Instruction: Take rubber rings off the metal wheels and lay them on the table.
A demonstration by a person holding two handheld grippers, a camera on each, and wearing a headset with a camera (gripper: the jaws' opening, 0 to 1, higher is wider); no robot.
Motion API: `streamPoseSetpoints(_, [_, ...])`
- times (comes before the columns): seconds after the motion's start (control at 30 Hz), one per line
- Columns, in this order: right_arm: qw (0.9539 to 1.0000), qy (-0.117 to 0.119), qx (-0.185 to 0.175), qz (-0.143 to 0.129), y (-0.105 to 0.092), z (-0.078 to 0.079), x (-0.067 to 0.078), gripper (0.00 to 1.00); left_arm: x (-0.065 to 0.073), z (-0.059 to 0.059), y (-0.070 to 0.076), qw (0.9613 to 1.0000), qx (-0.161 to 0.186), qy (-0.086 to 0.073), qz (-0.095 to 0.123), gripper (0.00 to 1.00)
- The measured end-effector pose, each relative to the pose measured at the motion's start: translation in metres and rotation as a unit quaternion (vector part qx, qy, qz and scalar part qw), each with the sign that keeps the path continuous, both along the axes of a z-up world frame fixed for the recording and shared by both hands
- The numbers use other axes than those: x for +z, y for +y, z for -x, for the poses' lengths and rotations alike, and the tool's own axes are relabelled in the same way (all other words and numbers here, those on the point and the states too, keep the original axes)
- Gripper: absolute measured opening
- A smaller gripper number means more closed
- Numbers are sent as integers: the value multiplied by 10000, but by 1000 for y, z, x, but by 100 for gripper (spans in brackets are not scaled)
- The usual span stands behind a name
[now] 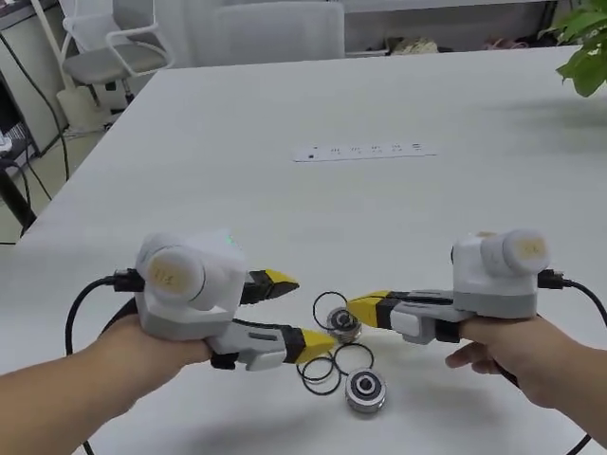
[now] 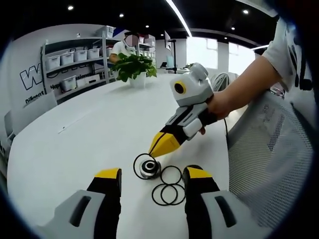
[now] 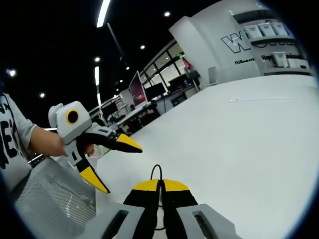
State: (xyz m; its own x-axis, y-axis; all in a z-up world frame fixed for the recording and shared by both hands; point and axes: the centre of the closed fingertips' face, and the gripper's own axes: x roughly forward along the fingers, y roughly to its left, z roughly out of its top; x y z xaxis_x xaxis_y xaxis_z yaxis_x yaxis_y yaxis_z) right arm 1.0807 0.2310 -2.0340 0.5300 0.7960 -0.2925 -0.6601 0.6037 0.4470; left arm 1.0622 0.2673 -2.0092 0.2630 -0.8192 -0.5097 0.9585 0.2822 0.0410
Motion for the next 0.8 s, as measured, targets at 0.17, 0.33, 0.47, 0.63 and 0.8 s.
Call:
streamPoseSetpoints(0.17, [9999,-5,98,-119,8,3,6,0,4,1,9,9999,88,31,87,51])
streamPoseSetpoints(0.33, [9995,69,222,-210,15,8,7,0,6,2,17,9998,158,54,111,54])
streamPoseSetpoints(0.47, [9991,129,328,-226,21,12,5,0,6,2,25,9996,253,48,113,57])
streamPoseSetpoints(0.63, [9987,203,411,-205,25,16,2,0,6,3,32,9995,311,39,88,60])
streamPoseSetpoints(0.8, [9983,268,487,-145,28,21,-3,0,5,4,38,9992,384,68,87,62])
